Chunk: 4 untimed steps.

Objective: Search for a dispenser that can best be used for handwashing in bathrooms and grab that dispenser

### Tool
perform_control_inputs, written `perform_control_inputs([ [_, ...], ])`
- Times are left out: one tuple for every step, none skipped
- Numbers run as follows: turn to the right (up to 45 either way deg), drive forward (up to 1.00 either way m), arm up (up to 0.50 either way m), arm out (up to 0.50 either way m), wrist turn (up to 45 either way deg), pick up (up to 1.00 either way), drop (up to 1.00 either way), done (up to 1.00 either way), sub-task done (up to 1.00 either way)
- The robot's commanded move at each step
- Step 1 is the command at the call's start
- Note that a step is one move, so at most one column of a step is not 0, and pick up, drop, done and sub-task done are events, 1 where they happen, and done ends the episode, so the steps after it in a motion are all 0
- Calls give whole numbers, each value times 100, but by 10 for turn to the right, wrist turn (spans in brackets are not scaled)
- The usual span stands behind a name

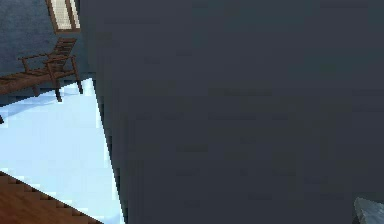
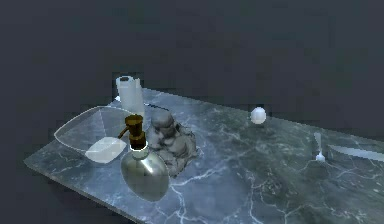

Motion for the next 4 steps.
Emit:
perform_control_inputs([
  [0, 0, 50, 0, 0, 0, 0, 0, 0],
  [0, 0, 38, 0, 0, 0, 0, 0, 0],
  [0, 0, 0, 2, 0, 0, 0, 0, 0],
  [0, 0, 0, 0, 450, 0, 0, 0, 0],
])
